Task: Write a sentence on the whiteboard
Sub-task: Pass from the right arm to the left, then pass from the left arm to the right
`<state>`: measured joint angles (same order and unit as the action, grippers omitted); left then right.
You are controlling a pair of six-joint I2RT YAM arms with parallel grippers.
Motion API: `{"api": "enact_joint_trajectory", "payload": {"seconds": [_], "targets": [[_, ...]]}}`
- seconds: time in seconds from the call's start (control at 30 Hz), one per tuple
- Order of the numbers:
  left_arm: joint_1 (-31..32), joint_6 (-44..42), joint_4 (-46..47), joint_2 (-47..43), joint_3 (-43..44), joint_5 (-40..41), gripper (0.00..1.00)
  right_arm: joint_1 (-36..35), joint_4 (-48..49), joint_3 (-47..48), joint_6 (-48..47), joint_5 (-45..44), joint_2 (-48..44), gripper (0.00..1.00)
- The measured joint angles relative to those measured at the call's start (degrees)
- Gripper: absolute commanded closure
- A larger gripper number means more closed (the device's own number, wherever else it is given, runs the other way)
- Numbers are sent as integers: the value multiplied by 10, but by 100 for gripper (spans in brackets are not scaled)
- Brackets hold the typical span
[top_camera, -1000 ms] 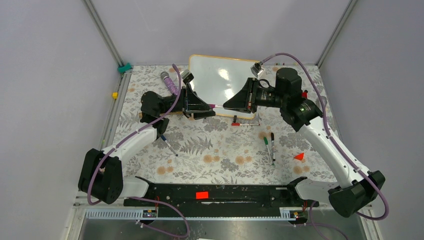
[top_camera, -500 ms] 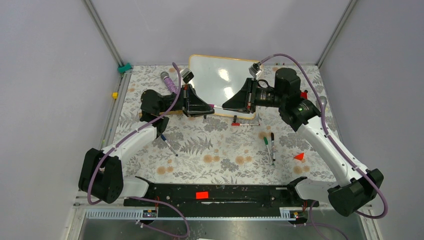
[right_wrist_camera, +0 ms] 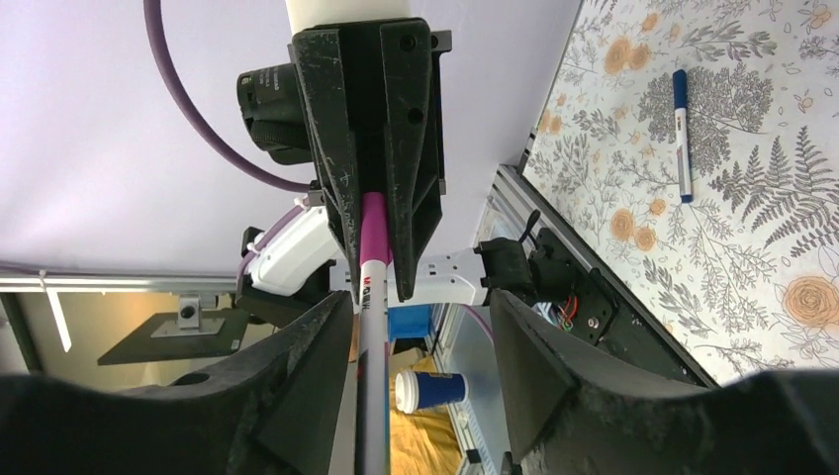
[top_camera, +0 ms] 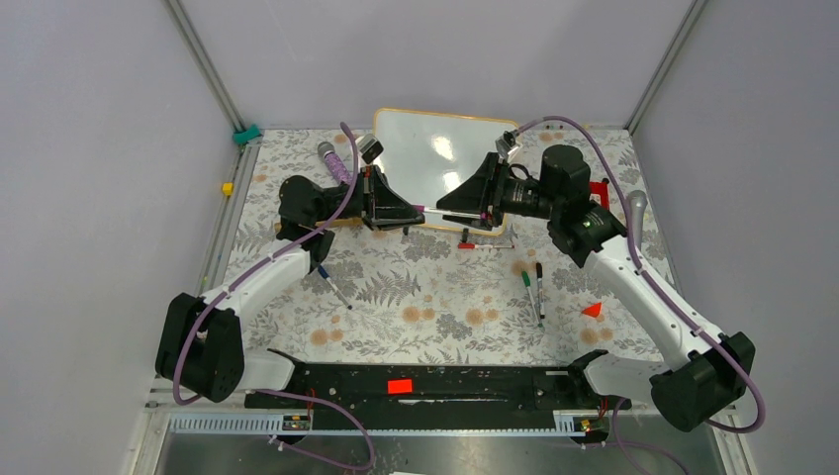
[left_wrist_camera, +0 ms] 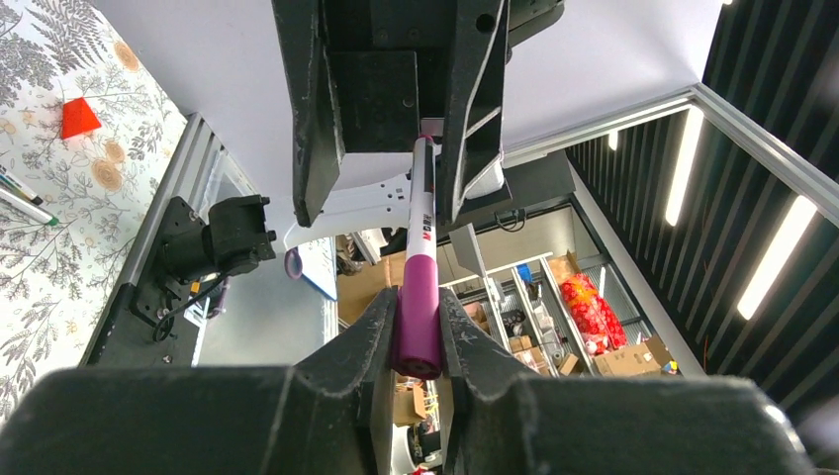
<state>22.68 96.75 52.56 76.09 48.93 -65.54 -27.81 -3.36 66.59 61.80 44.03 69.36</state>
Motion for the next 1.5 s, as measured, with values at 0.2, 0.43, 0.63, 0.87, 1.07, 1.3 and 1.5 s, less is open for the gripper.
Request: {"api": "enact_joint_trajectory", "payload": {"seconds": [0.2, 0.43, 0.63, 0.87, 1.07, 1.3, 1.5], "targets": [[0, -7, -1, 1, 2, 4, 100, 0, 38, -13, 20, -16, -7, 45], [0, -31, -35, 2, 9, 4, 100, 0, 41, -13, 24, -15, -10, 44], [0, -46, -56, 2, 16, 4, 100, 0, 41, -13, 28, -3, -11, 55], [0, -51, -61, 2, 18, 4, 100, 0, 37, -12, 36, 6, -9, 84], [-1, -55, -66, 2, 20, 4, 100, 0, 38, -10, 41, 7, -7, 100], [-1, -66, -82, 2, 21, 4, 49, 0, 20, -4, 38, 7, -6, 100], [-5, -70, -97, 2, 21, 4, 43, 0, 10, -2, 35, 12, -6, 100]]}}
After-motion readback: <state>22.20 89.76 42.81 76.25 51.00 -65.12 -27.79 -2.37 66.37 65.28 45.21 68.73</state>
